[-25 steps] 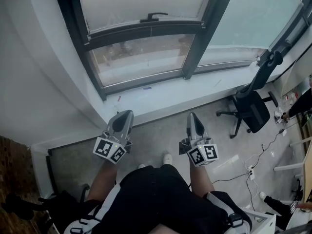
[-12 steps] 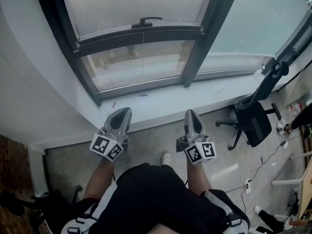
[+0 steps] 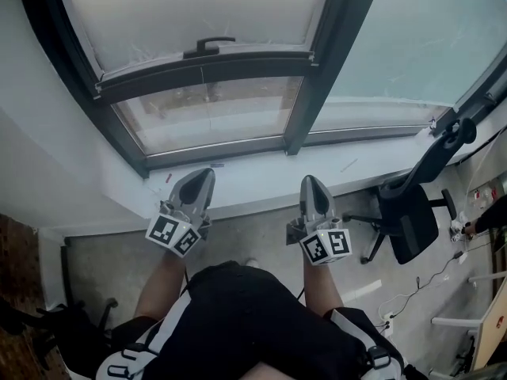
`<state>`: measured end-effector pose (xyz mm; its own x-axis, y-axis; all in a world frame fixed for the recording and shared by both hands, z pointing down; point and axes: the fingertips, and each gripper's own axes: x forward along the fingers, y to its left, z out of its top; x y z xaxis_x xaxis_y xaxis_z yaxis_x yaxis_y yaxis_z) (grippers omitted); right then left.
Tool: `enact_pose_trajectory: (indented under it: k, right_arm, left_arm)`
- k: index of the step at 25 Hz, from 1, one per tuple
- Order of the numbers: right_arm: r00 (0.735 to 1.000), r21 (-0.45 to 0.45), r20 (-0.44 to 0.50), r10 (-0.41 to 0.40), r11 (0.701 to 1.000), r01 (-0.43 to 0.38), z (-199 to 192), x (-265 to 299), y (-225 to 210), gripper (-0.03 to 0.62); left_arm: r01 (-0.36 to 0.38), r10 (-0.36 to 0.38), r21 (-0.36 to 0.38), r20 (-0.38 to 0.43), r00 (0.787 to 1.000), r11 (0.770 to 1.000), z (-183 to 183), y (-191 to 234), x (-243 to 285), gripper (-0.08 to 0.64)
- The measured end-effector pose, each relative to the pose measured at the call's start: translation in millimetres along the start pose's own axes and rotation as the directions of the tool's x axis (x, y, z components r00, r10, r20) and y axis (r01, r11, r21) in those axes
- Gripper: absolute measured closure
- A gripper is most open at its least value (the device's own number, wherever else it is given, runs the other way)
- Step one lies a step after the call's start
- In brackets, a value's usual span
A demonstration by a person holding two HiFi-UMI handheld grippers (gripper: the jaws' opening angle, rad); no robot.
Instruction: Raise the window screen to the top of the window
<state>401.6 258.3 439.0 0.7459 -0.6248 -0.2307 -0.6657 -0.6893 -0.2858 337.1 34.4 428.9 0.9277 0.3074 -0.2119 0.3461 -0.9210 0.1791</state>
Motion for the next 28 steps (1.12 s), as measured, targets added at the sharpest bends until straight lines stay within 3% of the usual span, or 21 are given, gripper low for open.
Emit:
enact_pose_trajectory:
  k: [10,17,28]
  right_arm:
    - [0.999,0.036,-0.036,-0.012,0.999,0.014,-11.0,18.6,-57.5,0.589]
    - [0.998,0.004,-0.056,-0.001,1.0,0.001,-24.7,61.3,-53.7,0.589]
    - [0.996,-0.108,-0.042,0.078,0.991,-0.082,-26.1,183.2,-31.0,0.589]
  left_arm:
    - [-0.024,0.025,0.027,-0.068,0.997,0.999,-24.7,-6.3,41.9,0.558]
    - [-0.057,0.057,0.015,-0.049,0.997,0.998,-27.0,45.0,59.6,0.558]
    - [-0.022,0.021,0.059,0.01,1.0,0.998,5.4,133.1,118.0,0.558]
